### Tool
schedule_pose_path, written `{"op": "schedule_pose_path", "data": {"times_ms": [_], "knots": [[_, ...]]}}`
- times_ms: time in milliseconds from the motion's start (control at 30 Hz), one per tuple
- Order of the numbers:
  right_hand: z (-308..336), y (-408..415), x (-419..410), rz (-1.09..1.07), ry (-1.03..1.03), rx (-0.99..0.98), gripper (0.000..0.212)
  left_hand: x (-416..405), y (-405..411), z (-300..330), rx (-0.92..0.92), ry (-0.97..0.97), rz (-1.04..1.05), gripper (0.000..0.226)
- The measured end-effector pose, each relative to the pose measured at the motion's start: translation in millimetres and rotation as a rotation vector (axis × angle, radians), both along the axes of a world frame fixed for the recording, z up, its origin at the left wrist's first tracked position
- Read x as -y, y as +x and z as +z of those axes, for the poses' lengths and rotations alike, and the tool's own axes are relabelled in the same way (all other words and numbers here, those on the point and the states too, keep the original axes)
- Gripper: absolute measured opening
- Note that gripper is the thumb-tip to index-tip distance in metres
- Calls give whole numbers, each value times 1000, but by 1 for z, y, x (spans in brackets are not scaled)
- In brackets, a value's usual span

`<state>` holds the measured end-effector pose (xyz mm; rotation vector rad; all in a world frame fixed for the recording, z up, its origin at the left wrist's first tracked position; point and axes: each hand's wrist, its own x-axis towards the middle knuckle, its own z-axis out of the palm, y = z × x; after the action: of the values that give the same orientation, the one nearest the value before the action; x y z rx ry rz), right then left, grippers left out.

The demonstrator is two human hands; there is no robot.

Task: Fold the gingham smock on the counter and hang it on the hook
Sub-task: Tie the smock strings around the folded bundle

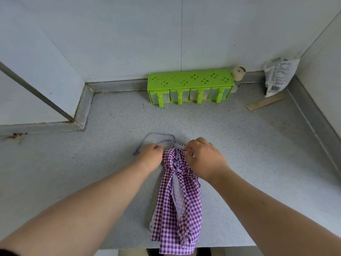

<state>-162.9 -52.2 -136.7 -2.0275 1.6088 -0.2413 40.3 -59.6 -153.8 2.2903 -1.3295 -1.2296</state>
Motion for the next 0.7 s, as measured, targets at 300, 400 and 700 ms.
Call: {"op": "schedule_pose_path", "data": {"times_ms": [300,400,700], "knots": [[-8,48,11,-115,293,110,11,3,-4,6,-490,256,229,33],[-7,49,3,-110,377,227,9,-6,3,12,-558,418,140,40],[18,36,-3,-297,455,520,29,-17,10,21,-472,194,172,29]]}}
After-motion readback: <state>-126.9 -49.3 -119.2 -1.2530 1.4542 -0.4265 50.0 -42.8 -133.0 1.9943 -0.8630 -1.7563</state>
